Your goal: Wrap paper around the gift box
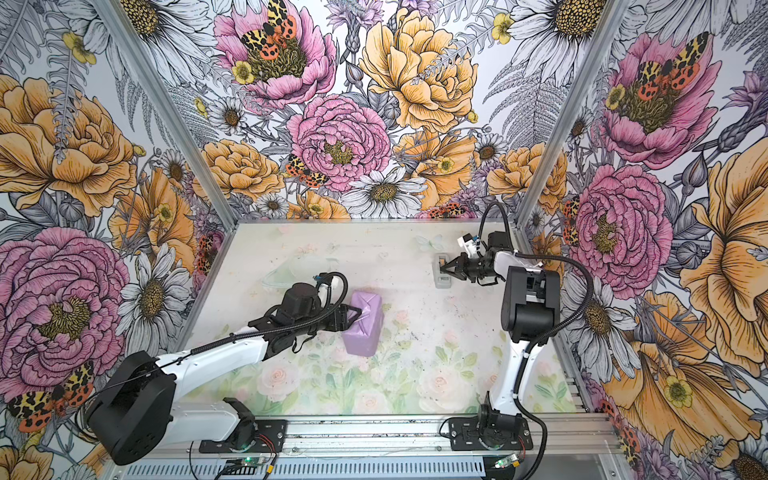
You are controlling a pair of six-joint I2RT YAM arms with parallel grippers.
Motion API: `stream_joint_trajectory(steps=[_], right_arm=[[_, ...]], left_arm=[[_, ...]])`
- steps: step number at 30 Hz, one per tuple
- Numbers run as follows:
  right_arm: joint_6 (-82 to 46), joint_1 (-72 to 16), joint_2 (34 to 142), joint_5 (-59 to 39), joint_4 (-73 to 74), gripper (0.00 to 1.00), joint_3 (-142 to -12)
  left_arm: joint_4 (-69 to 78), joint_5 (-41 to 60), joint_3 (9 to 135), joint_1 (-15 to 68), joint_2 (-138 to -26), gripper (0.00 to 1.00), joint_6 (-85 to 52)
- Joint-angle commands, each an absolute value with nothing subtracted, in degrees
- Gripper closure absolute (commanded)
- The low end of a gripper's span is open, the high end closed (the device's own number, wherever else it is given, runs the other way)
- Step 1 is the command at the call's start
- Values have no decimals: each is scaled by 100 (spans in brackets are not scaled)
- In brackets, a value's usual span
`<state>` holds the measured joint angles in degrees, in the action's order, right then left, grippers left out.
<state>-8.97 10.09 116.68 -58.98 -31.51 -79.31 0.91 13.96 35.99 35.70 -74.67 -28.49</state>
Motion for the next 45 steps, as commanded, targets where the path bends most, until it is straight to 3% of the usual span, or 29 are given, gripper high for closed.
stream_joint_trajectory(steps=[1,3,6,9,15,35,43,45], right_arm=[[-933,1024,11326,-5652,-3182,100,-7835],[-924,1050,11290,-5087,-3182,96,-7855],[-852,1051,11453,-4844,-3191,75,-8028],[-850,1048,11754,-4916,-3195,69,-8220],[-747,1003,12111,-5024,-3199,65,-8379],[-493,879,12654,-5373,-3270,68,-8604],[-544,880,12558,-5532,-3261,83,-8623],[-567,888,12455,-5585,-3261,90,-8597]], left_arm=[[-844,1159,3353,3514,-7541,27,-2602],[-846,1151,3353,3518,-7541,27,-2603],[-839,1148,3349,3520,-7553,27,-2594],[-840,1144,3374,3511,-7567,27,-2586],[-826,1147,3382,3510,-7589,27,-2577],[-854,1167,3388,3468,-7567,27,-2555],[-875,1154,3375,3439,-7541,28,-2537],[-883,1160,3366,3437,-7537,28,-2530]])
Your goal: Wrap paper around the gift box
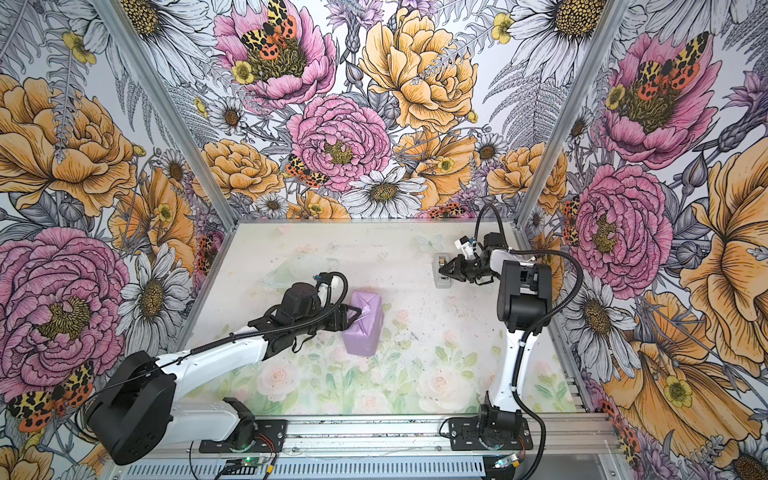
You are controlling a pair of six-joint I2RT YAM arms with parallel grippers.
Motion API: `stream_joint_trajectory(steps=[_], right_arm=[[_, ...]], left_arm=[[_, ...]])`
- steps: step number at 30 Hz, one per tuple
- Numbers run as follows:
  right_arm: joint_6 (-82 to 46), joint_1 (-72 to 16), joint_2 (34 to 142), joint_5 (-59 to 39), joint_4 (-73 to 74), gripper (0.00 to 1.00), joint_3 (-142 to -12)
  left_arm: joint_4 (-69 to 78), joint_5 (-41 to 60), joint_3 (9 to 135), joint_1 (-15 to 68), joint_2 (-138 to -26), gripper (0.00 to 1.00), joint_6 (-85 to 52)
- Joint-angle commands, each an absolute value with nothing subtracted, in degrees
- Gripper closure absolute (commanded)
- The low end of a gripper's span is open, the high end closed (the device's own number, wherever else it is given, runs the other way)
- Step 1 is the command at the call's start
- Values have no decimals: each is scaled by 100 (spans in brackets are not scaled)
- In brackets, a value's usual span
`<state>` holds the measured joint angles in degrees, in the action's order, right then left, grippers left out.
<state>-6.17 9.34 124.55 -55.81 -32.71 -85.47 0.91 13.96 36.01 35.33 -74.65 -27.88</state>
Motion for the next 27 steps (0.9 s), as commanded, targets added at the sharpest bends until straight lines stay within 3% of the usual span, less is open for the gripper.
stream_joint_trajectory(steps=[1,3,16,27], right_arm=[[-578,894,12407,-5576,-3261,94,-8587],[-588,890,12241,-5586,-3252,100,-8545],[-838,976,11434,-5726,-3234,100,-8306],[-1080,1009,10683,-5160,-3017,100,-7037]], left_arm=[[-884,1143,3366,3444,-7532,28,-2527],[-896,1137,3366,3450,-7506,28,-2523],[-923,1094,3322,3428,-7392,28,-2505],[-889,1103,3287,3411,-7356,28,-2514]])
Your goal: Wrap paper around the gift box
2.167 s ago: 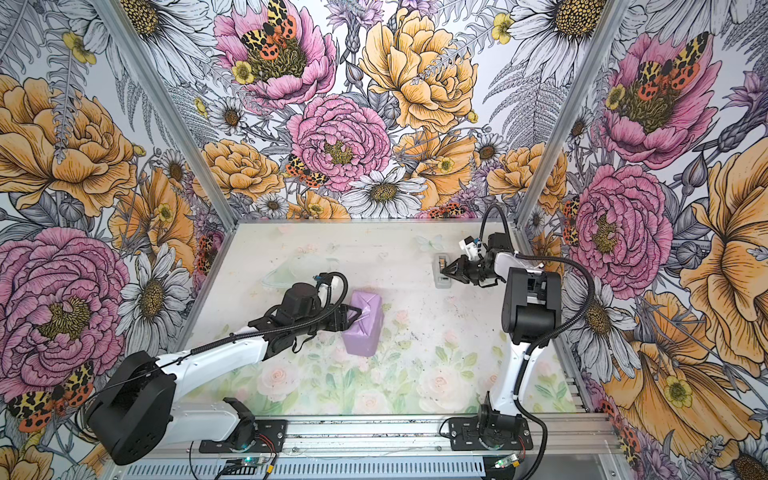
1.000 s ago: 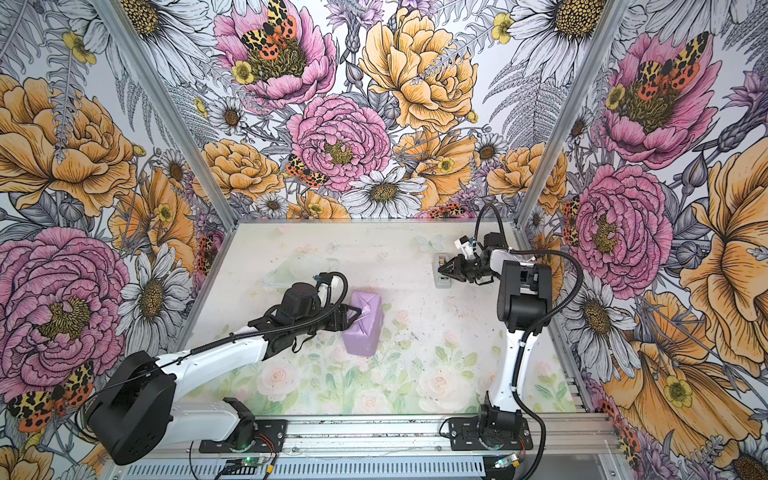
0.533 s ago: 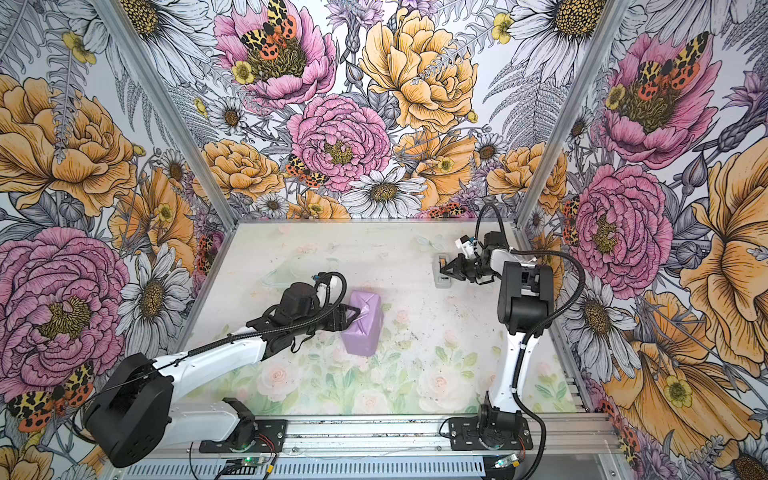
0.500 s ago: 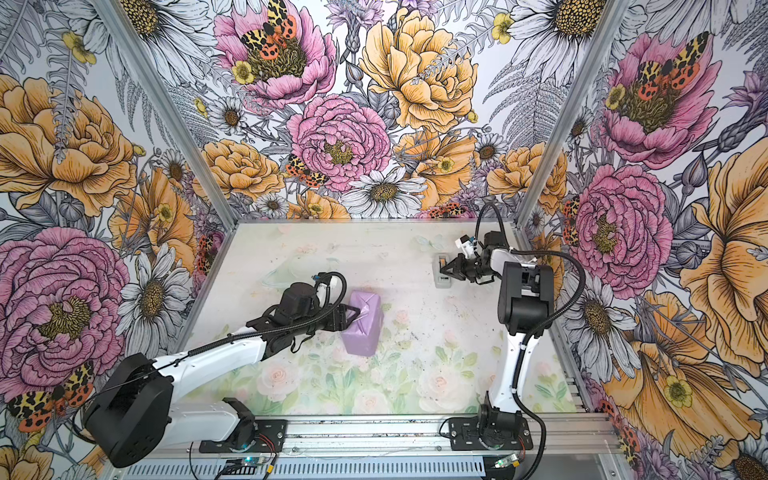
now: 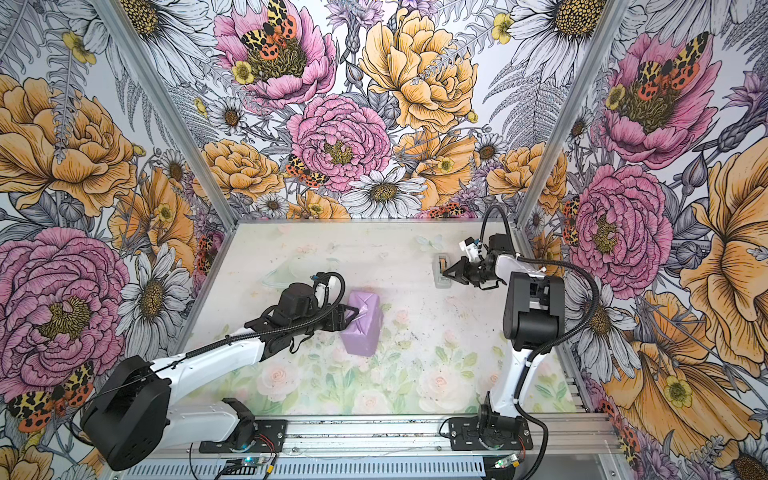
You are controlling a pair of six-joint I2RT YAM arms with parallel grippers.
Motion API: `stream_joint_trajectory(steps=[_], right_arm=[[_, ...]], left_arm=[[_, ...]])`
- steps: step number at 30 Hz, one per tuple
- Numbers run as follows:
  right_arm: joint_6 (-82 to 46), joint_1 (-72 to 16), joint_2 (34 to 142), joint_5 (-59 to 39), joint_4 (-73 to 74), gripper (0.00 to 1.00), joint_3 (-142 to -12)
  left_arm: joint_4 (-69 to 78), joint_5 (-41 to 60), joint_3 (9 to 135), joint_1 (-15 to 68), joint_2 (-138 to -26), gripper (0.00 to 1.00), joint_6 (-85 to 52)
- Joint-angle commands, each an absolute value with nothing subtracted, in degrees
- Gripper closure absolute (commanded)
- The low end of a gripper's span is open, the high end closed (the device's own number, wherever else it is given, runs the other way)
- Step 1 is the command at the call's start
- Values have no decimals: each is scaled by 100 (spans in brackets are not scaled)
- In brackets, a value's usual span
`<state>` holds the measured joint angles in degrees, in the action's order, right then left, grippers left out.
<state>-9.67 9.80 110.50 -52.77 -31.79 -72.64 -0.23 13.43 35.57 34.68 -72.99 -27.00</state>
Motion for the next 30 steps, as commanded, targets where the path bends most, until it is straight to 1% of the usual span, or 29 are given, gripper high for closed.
stream_joint_trajectory(steps=[1,4,14,20,30], right_arm=[[-1094,994,10656,-5129,-2978,100,-6912],[-1243,1002,10593,-4955,-2770,100,-6531],[-1772,858,10615,-4923,-1773,100,-5602],[-2289,905,10783,-4409,-1358,100,-5583],[-3046,891,10570,-3367,-1492,100,-5482]], left_arm=[[-888,1103,3295,3416,-7369,28,-2513],[-888,1114,3325,3430,-7392,28,-2498],[-892,1100,3374,3465,-7426,28,-2496],[-903,1089,3410,3465,-7444,28,-2472],[-942,1072,3481,3473,-7488,28,-2436]])
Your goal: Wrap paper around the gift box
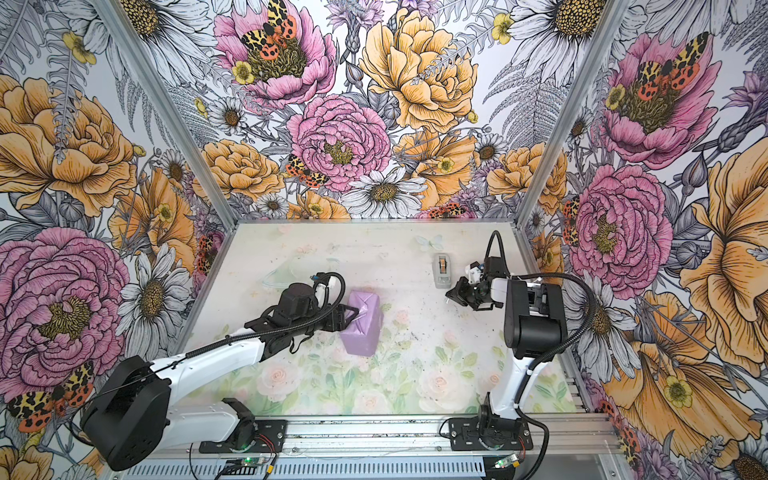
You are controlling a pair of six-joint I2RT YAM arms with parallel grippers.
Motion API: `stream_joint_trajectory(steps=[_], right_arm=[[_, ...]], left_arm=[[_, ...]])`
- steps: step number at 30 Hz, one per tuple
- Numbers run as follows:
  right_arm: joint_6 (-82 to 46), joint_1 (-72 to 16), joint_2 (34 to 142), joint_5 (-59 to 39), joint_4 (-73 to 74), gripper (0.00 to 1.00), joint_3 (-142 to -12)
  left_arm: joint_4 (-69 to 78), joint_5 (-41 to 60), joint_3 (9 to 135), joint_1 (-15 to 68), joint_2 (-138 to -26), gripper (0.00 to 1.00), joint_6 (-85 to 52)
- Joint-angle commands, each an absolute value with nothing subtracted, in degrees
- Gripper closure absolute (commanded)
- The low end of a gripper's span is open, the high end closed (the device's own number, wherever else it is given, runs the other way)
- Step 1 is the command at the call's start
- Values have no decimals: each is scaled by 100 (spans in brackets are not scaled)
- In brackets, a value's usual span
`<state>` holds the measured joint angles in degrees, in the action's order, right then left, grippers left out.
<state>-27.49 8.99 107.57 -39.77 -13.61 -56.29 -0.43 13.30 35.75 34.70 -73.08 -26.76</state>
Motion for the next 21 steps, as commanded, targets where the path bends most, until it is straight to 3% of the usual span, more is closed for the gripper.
stream_joint_trajectory(steps=[1,11,21], right_arm=[[-3075,884,10545,-3235,-1552,100,-5468],[-2822,702,10026,-3204,-1804,100,-5476],[-1736,-929,8352,-4459,-2253,100,-6130]], left_arm=[[-945,1069,3480,3479,-7493,28,-2435],[-958,1080,3522,3489,-7524,28,-2417],[-981,1037,3559,3557,-7552,28,-2399]])
